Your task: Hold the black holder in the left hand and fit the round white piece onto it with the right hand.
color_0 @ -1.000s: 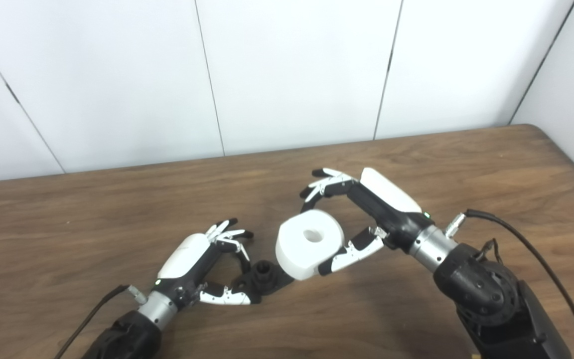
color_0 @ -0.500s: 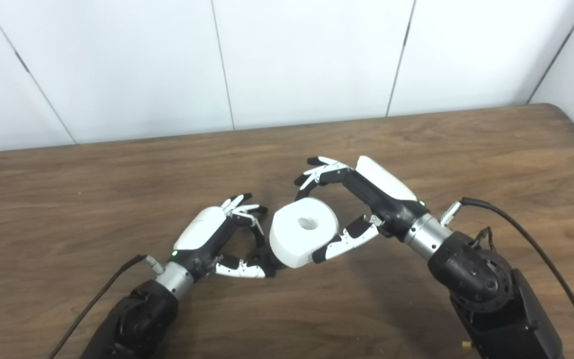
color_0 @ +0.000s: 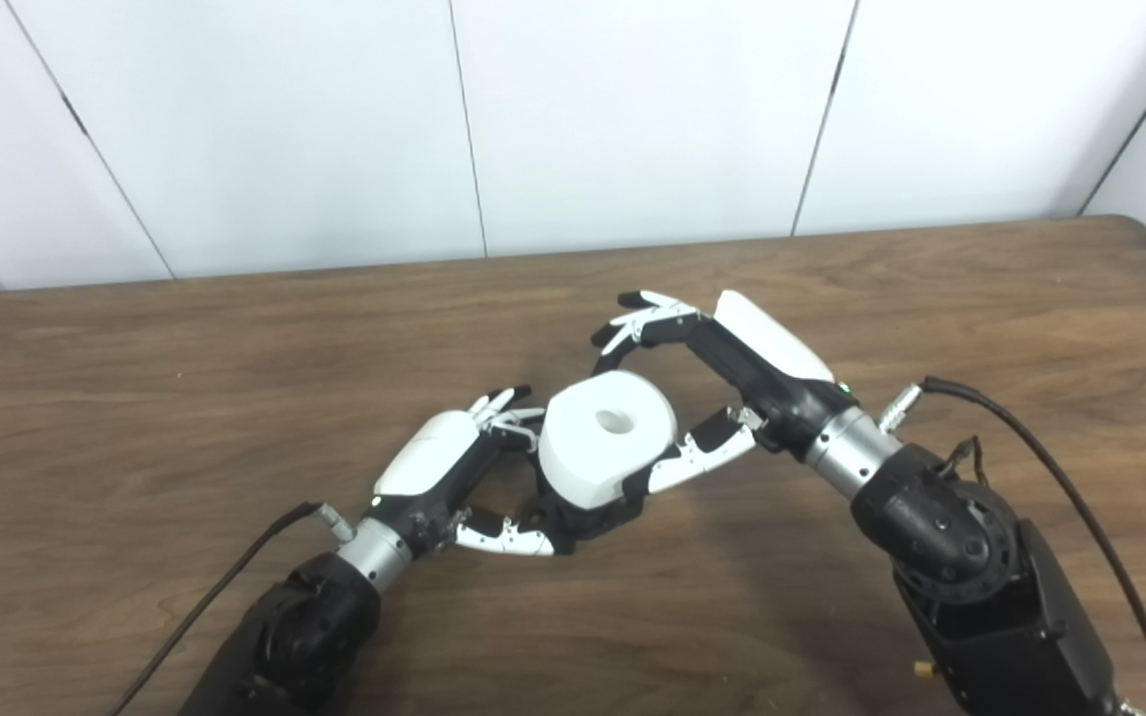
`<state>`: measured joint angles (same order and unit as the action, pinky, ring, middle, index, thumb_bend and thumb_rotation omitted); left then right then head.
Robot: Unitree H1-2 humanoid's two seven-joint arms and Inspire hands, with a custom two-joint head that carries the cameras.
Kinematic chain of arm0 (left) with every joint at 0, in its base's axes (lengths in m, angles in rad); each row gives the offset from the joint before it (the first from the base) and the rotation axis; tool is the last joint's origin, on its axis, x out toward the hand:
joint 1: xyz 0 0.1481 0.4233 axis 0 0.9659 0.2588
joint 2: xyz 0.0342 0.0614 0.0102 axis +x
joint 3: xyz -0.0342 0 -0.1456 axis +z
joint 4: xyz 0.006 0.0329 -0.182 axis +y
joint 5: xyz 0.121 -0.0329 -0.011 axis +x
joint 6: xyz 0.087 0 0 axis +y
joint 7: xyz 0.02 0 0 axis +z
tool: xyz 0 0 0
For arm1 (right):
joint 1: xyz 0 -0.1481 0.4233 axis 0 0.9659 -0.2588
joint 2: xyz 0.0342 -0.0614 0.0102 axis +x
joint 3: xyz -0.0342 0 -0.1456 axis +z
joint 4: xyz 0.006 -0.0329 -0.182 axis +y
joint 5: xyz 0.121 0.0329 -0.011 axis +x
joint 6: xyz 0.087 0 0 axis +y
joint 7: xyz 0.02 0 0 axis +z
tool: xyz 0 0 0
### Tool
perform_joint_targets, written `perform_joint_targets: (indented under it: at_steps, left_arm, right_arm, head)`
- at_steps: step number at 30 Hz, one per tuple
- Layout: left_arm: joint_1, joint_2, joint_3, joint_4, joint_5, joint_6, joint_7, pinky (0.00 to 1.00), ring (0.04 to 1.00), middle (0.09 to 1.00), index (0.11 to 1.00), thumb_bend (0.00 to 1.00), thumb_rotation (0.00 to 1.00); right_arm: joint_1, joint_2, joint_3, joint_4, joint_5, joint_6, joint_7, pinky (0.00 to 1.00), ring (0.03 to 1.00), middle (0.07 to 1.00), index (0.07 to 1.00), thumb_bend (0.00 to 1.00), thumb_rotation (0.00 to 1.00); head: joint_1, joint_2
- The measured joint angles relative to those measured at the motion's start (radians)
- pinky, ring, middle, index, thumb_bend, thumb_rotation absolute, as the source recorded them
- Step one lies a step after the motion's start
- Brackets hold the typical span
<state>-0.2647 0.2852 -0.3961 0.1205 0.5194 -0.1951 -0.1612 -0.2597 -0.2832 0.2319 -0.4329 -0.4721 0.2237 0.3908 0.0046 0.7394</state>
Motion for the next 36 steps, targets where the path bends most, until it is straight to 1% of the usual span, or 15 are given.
perform_joint_targets:
  at_steps: [4, 10, 14, 19, 27, 32, 34, 36]
  left_arm:
    - [0.001, -0.001, -0.001, 0.0, 0.0, 0.005, 0.0, 1.0, 1.0, 0.869, 0.482, 0.52, 0.05]
    - [0.008, -0.003, -0.002, -0.018, -0.001, 0.016, -0.002, 1.0, 1.0, 0.867, 0.482, 0.52, 0.05]
    - [0.01, -0.004, -0.003, -0.024, -0.001, 0.022, -0.004, 1.0, 1.0, 0.869, 0.482, 0.52, 0.05]
    - [0.01, -0.003, -0.003, -0.029, 0.0, 0.027, -0.007, 1.0, 1.0, 0.871, 0.482, 0.52, 0.05]
    - [0.011, -0.003, -0.003, -0.039, 0.003, 0.034, -0.014, 1.0, 1.0, 0.867, 0.482, 0.52, 0.05]
    - [0.016, -0.003, -0.003, -0.054, 0.011, 0.047, -0.019, 1.0, 1.0, 0.87, 0.482, 0.52, 0.05]
    - [0.018, -0.003, -0.003, -0.06, 0.013, 0.051, -0.023, 1.0, 1.0, 0.87, 0.482, 0.52, 0.05]
    - [0.02, -0.003, -0.003, -0.063, 0.013, 0.054, -0.027, 1.0, 1.0, 0.869, 0.482, 0.52, 0.05]
  right_arm:
    - [-0.003, 0.001, 0.003, 0.029, -0.004, -0.004, -0.001, 0.77, 0.919, 0.764, 0.48, 0.52, 0.14]
    - [-0.002, 0.001, 0.007, 0.029, -0.016, 0.0, 0.0, 0.79, 0.925, 0.772, 0.481, 0.52, 0.14]
    - [0.005, 0.001, 0.014, 0.044, -0.019, 0.0, 0.0, 0.78, 0.922, 0.771, 0.481, 0.52, 0.14]
    - [0.03, -0.003, 0.023, 0.06, -0.025, -0.003, 0.0, 0.79, 0.915, 0.766, 0.481, 0.52, 0.14]
    - [0.037, -0.007, 0.023, 0.058, -0.023, -0.003, 0.0, 0.79, 0.919, 0.767, 0.481, 0.52, 0.14]
    - [0.041, -0.015, 0.024, 0.058, -0.023, -0.003, -0.001, 0.86, 0.923, 0.765, 0.481, 0.52, 0.14]
    - [0.041, -0.017, 0.024, 0.057, -0.024, -0.003, -0.002, 0.88, 0.924, 0.766, 0.481, 0.52, 0.13]
    - [0.042, -0.019, 0.024, 0.057, -0.026, -0.003, -0.003, 0.88, 0.92, 0.766, 0.481, 0.52, 0.13]
  head:
    - [0.002, 0.0]
    - [0.003, 0.008]
    - [0.005, 0.011]
    - [0.006, 0.021]
    - [0.005, 0.041]
    - [0.003, 0.046]
    - [0.003, 0.049]
    - [0.003, 0.051]
